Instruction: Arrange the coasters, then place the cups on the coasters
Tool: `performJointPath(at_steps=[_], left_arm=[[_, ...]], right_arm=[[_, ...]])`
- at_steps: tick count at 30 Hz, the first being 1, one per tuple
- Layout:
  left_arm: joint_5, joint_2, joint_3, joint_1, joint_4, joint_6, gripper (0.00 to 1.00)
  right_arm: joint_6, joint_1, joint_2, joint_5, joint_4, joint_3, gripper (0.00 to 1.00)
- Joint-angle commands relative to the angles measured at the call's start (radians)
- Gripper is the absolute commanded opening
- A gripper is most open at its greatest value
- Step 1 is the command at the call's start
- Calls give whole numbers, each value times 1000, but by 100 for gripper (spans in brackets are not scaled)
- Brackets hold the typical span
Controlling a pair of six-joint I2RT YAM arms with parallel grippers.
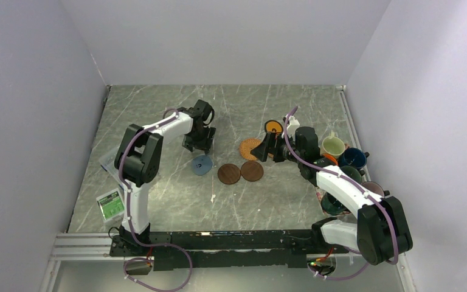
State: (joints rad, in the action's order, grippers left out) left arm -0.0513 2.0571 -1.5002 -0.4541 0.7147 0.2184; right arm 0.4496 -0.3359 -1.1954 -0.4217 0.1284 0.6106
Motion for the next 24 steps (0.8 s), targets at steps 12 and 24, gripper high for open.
performJointPath(at_steps=[12,24], left_arm=[[39,9,135,-51,-15,29,65],[42,-87,304,-92,-41,134,64]], right_arm=[[3,3,19,-9,38,-2,100],[4,4,25,-10,39,-3,100]])
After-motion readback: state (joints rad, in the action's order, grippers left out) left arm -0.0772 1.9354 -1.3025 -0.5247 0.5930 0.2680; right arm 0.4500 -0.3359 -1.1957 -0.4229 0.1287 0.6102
